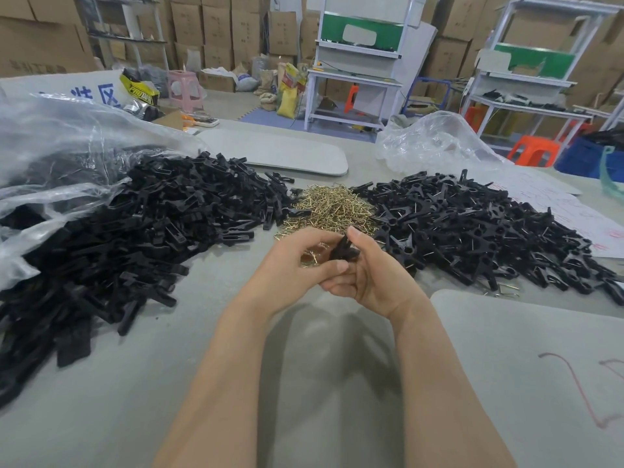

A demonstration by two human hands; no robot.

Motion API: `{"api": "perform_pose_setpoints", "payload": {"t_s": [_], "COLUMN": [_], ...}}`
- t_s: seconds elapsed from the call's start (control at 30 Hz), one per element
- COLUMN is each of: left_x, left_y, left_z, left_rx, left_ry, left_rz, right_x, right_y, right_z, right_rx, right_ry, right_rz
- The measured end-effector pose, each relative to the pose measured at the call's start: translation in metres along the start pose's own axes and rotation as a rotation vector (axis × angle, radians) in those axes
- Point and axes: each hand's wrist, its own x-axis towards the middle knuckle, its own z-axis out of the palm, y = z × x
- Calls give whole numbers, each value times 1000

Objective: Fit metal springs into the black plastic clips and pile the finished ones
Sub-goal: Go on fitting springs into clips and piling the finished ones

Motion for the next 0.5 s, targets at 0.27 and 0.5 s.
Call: {"api": "perform_pose_setpoints", "payload": {"t_s": [0.27, 0.5], "left_x": [0, 0], "left_y": [0, 0], "left_z": [-2, -3], "left_rx": [-60, -209], "left_ry": [61, 62], "left_rz": [-27, -34], "right_x": [3, 8], "right_y": [2, 6], "right_z": [7, 12], "right_rx": [4, 45], "right_ry": [-8, -15], "right_rz": [-62, -124]}}
